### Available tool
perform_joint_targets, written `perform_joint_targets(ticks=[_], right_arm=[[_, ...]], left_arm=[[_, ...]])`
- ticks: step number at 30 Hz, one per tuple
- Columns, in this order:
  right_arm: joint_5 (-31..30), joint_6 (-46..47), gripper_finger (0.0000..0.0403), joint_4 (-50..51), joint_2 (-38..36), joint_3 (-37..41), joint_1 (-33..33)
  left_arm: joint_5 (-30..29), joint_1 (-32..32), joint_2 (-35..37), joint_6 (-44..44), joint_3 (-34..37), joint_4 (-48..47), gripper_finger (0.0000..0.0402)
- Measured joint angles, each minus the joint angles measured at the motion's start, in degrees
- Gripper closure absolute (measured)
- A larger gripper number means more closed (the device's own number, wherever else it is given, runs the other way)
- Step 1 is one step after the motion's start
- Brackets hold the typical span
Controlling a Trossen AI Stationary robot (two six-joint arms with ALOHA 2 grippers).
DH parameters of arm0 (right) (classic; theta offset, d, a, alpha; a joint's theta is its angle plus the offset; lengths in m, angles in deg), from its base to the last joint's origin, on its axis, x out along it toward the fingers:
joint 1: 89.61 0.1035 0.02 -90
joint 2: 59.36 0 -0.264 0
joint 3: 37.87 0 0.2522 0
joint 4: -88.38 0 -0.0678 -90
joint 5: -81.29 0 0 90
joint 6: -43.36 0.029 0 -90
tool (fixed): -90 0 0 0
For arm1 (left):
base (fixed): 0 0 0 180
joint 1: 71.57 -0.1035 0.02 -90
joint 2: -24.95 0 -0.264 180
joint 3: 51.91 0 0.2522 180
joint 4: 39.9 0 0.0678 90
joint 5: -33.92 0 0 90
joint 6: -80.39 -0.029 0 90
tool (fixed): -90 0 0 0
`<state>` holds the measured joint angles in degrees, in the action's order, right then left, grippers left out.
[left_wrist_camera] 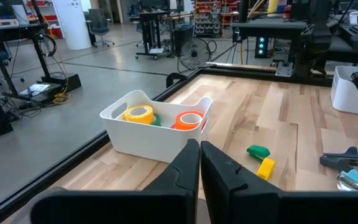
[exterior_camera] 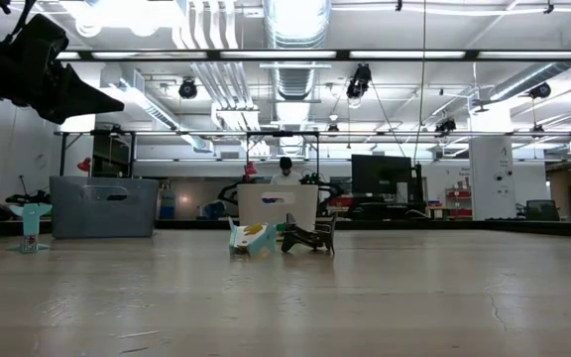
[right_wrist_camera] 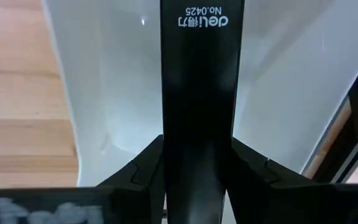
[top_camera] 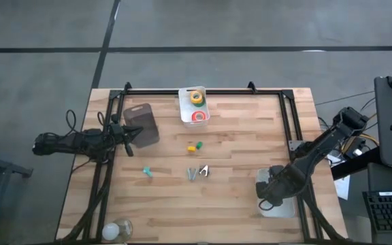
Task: Pick and place Stapler, Stapler remover, tape
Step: Put the black stapler into the bottom white bin, then put the green stapler into the bottom white bin
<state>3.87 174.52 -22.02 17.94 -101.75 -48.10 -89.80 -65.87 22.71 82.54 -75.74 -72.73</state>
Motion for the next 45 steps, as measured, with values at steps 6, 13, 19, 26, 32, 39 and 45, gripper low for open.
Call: perform_joint_targets(ticks=[6, 13, 19, 26, 32, 39, 45], right_arm=[[1.6, 1.0, 0.0274, -5.4, -2.5, 5.7, 0.5], [2.7, 1.4, 0.0271, -5.7, -2.9, 7.7, 0.5], [3.0, 1.4, 0.0247, -6.9, -2.9, 8.2, 0.5], [3.0, -0.1, 0.0217, -7.3, -3.2, 5.5, 0.5], [2.3, -1.0, 0.0208, -1.8, -3.3, 0.3, 0.5], [-11.5, -6.6, 0.0216, 0.8, -3.3, -7.0, -1.2], [-24.3, -29.0, 0.0216, -2.6, -3.2, -12.8, -6.7]], left_arm=[[0.0, 0.0, 0.0, 0.0, 0.0, 0.0, 0.0381], [0.0, 0.0, 0.0, 0.0, 0.0, 0.0, 0.0382], [0.0, 0.0, 0.0, 0.0, 0.0, 0.0, 0.0381], [0.0, 0.0, 0.0, 0.0, 0.0, 0.0, 0.0381], [0.0, 0.0, 0.0, 0.0, 0.0, -0.1, 0.0383], [0.0, 0.0, 0.0, 0.0, 0.0, -0.1, 0.038], [0.0, 0.0, 0.0, 0.0, 0.0, -0.1, 0.0383]])
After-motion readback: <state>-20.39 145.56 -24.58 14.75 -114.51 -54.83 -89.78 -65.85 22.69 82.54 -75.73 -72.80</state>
